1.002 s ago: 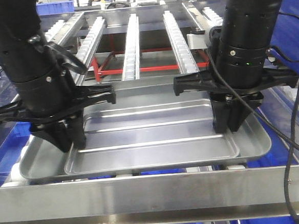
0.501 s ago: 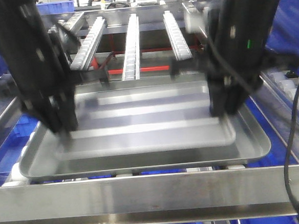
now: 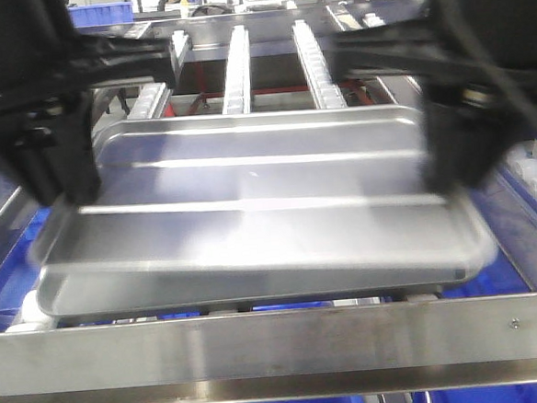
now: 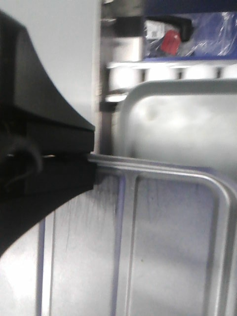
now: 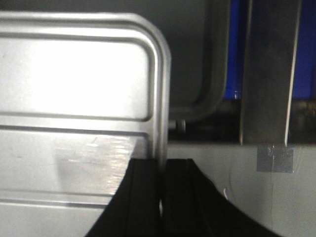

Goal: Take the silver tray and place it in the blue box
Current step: 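Lift the silver tray off the rollers with both grippers, then hold the tray level with both grippers while driving away from the rack, then keep holding the tray while turning the base toward a blue box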

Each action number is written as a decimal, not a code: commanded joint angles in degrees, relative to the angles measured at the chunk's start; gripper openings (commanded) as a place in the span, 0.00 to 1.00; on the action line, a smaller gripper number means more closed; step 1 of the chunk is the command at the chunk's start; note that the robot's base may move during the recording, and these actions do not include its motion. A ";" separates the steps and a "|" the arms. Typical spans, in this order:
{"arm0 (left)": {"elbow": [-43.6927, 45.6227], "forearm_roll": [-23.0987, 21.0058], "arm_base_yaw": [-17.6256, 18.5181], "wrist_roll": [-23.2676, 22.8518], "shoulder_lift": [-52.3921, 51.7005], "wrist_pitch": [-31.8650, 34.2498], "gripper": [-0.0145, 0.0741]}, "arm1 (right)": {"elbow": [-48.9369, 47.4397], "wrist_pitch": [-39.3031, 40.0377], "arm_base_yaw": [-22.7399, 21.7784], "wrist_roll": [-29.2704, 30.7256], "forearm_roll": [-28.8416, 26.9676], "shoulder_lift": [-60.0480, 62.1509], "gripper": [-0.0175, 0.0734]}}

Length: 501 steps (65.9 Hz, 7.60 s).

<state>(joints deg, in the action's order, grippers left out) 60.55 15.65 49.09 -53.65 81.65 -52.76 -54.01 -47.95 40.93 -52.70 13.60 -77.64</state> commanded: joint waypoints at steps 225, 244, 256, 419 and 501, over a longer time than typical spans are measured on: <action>-8.88 5.27 14.31 -18.45 -11.73 0.76 0.05 | 6.88 -3.51 10.22 -8.91 6.18 13.12 0.25; -8.88 5.27 14.31 -18.45 -11.73 0.76 0.05 | 6.88 -3.51 10.22 -8.91 6.18 13.12 0.25; -8.88 5.27 14.31 -18.45 -11.73 0.76 0.05 | 6.88 -3.51 10.22 -8.91 6.18 13.12 0.25; -8.88 4.43 14.31 -18.45 -11.73 0.76 0.05 | 6.88 -4.07 10.22 -8.91 6.18 13.12 0.25; -8.88 4.62 14.08 -18.45 -11.73 0.86 0.05 | 6.88 -6.02 10.05 -8.91 6.61 13.04 0.25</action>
<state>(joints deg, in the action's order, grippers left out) 50.32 18.63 63.12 -71.33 71.38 -52.14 -45.73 -53.61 51.20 -62.05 17.79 -65.66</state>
